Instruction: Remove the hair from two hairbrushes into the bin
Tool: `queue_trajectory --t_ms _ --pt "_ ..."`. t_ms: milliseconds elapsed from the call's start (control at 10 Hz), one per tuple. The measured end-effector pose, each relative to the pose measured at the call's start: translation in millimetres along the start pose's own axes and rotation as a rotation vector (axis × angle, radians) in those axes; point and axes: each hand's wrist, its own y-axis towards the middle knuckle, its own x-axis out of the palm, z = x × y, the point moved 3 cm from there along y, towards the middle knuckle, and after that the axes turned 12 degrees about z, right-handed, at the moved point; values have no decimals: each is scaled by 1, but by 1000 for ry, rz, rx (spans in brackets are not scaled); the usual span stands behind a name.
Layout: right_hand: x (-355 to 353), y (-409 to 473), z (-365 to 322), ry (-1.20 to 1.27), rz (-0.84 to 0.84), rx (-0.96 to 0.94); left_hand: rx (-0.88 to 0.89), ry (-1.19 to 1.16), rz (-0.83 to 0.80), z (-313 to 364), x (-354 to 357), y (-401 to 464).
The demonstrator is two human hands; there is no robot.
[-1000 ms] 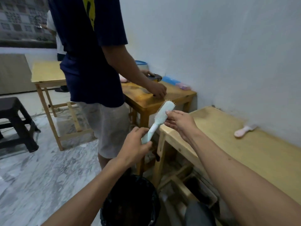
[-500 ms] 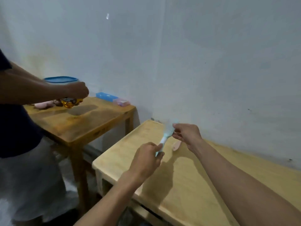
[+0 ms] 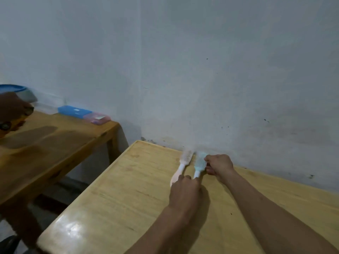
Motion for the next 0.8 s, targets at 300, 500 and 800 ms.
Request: queue_trajectory --t_ms 300,500,800 --pt "8 12 -4 -119 81 -93 90 141 -86 0 19 14" --pt "8 14 -3 -165 95 -93 144 115 -52 2 18 17" --pt "0 11 -2 -191 -57 -92 132 -112 51 -2 5 4"
